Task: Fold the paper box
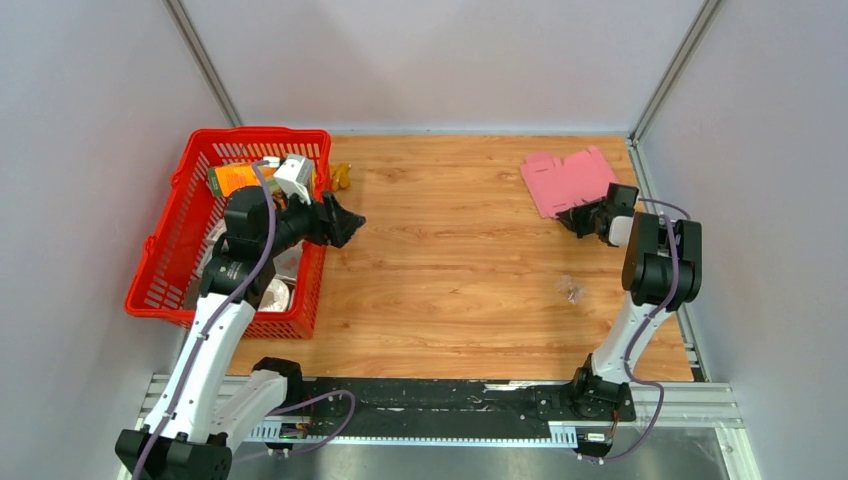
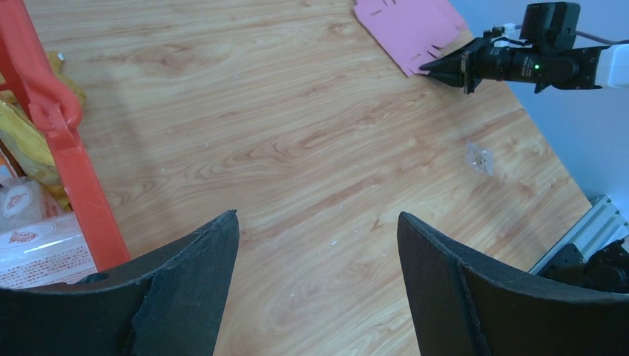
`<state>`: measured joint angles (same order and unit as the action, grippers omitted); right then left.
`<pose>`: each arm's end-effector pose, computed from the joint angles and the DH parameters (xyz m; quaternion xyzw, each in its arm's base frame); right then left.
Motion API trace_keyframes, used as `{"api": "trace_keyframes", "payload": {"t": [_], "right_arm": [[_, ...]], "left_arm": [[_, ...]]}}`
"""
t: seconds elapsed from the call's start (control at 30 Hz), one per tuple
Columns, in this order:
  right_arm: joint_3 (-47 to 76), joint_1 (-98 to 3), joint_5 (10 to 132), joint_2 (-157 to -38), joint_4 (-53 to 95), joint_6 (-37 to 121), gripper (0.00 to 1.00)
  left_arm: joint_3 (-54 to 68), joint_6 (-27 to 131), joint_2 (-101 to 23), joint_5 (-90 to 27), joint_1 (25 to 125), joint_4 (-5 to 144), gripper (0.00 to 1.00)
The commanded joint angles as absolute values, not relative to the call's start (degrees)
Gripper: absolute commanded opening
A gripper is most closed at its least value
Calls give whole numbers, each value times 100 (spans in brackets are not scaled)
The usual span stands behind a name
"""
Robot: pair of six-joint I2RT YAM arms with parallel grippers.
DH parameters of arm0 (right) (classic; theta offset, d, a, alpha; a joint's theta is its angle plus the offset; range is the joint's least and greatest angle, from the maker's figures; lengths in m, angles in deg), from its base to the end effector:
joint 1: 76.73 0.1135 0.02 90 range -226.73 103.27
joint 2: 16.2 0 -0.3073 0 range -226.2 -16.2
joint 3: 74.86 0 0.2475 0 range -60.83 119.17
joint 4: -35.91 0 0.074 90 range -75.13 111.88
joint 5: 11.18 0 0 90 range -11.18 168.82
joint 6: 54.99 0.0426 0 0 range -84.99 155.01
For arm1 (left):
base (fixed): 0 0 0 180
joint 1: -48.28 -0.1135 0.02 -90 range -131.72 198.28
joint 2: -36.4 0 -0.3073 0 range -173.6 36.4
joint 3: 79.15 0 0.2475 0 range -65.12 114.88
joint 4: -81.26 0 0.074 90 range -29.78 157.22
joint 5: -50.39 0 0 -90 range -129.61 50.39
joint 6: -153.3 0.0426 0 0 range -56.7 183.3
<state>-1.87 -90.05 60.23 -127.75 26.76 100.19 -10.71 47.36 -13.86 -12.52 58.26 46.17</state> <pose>0.3956 -0.0797 0.1604 0.5372 0.7496 0.2911 0.2543 0.1599 -0.0478 0.3945 0.0987 0.7872 -0.3132 0.5219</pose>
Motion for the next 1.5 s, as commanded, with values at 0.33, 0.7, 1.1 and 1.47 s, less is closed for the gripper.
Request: {"api": "trace_keyframes", "payload": {"t": [0.33, 0.7, 1.1, 1.47], "right_arm": [[-1907, -8150, 4876, -11070, 4402, 11268, 0], [-3033, -6173, 5657, -9988, 6054, 13387, 0], [-3059, -4387, 7460, -10162, 7065, 13626, 0], [-2945, -3842, 8067, -10488, 7847, 13608, 0]], "left_arm": [[-677, 4021, -1888, -2375, 6664, 4798, 94], [-429, 2297, -3346, -1853, 6682, 5948, 93], [-1098, 1093, -3997, -842, 6638, 6617, 95], [-1089, 837, -4481, -481, 6630, 6617, 84]]}}
